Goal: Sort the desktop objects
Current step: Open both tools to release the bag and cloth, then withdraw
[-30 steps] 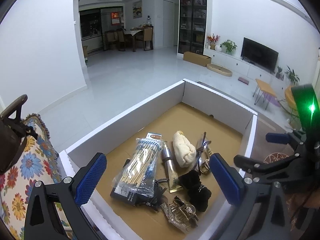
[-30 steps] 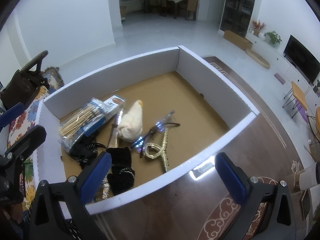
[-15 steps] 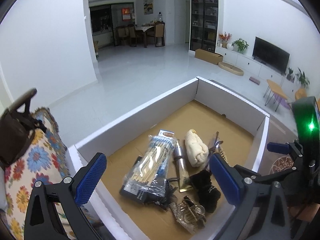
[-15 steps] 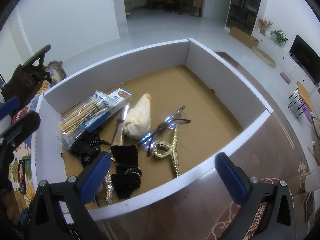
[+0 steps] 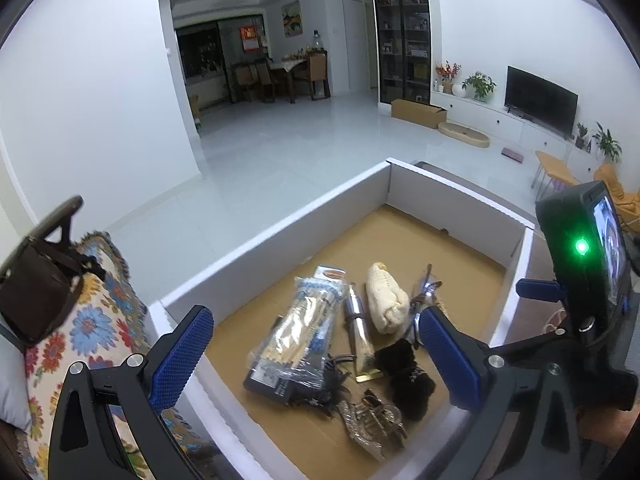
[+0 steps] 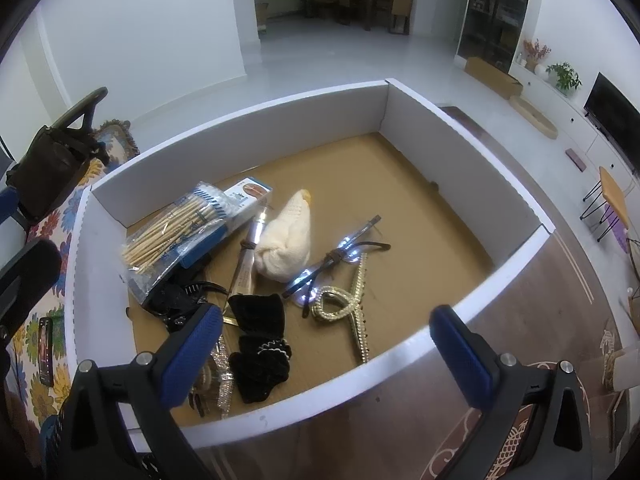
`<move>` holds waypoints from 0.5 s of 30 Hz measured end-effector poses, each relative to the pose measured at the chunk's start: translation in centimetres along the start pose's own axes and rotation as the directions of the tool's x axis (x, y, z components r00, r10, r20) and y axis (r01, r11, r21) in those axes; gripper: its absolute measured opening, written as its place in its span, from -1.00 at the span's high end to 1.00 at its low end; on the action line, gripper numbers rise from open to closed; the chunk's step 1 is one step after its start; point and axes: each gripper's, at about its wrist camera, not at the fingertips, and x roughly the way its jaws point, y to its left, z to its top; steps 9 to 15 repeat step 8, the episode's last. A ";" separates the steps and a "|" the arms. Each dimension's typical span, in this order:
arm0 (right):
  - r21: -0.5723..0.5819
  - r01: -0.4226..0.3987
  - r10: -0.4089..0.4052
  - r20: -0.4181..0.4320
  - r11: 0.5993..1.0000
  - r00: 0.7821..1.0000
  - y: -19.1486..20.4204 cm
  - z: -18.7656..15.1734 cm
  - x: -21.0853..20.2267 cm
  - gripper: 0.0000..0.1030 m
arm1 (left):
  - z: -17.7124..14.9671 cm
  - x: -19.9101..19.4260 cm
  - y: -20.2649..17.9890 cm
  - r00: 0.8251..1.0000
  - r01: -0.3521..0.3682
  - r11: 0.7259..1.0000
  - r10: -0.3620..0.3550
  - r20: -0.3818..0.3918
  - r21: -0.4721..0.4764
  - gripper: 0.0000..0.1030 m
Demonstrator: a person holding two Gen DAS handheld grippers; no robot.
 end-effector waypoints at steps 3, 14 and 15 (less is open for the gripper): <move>0.009 0.000 0.000 -0.001 1.000 1.000 -0.3 0.0 0.1 -1.00 | 0.0 0.8 0.5 0.997 0.057 0.997 -0.060 -0.057 -0.046 -1.00; 0.017 0.000 0.000 0.000 1.000 1.000 -0.6 0.3 0.1 -1.00 | -0.2 0.8 1.0 0.998 0.037 0.995 -0.041 -0.040 -0.093 -1.00; 0.017 0.000 0.000 0.000 1.000 1.000 -0.6 0.3 0.1 -1.00 | -0.2 0.8 1.0 0.998 0.037 0.995 -0.041 -0.040 -0.093 -1.00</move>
